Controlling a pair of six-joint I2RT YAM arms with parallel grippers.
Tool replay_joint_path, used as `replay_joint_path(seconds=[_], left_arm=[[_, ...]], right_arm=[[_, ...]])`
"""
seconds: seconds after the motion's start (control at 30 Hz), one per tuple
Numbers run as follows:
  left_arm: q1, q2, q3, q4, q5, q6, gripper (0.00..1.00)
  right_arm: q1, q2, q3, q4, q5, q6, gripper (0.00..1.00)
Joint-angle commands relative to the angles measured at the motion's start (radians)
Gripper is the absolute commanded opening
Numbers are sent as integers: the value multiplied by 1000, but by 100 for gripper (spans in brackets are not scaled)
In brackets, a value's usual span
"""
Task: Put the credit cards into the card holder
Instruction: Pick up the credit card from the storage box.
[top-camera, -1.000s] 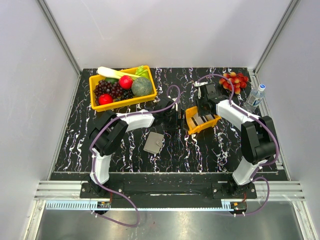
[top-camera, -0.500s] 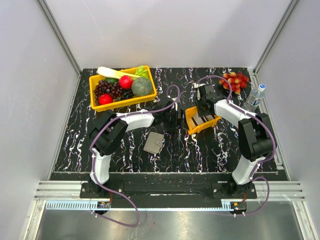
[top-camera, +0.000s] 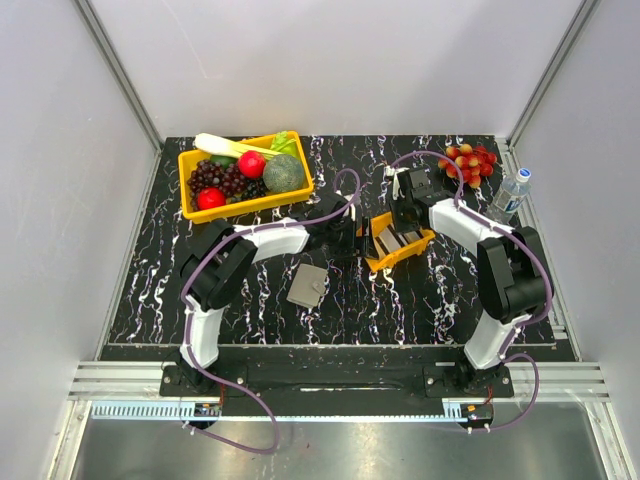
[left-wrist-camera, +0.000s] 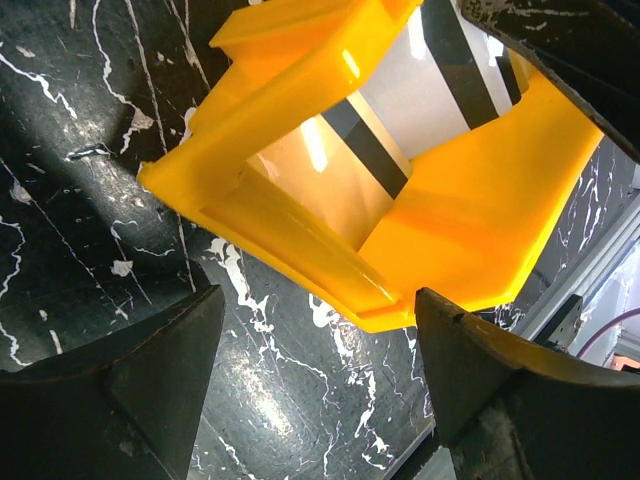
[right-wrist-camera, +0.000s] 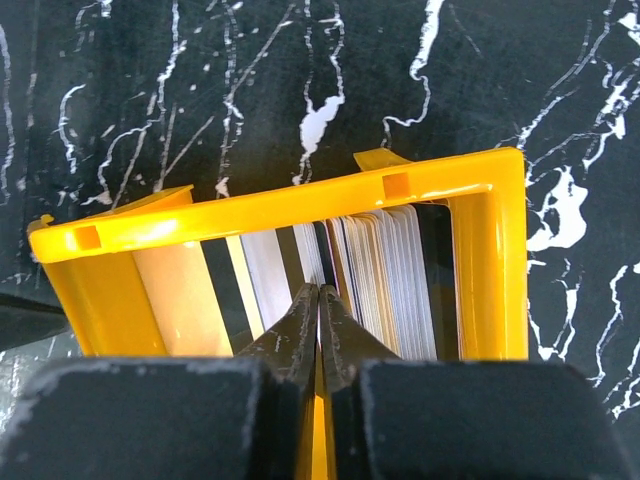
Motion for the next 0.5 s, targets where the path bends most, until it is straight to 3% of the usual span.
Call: replay_joint_path(seconds=[0.0, 0.3, 0.47], left_arm=[[4, 9, 39, 38, 22, -7, 80], [6, 8, 39, 38, 19, -11, 80], [6, 11, 39, 38, 22, -11, 80]], right_arm=[[9, -64, 4, -8, -102, 7, 6], [8, -75, 1, -34, -183, 5, 7], [8, -52, 6, -51, -156, -1, 10]])
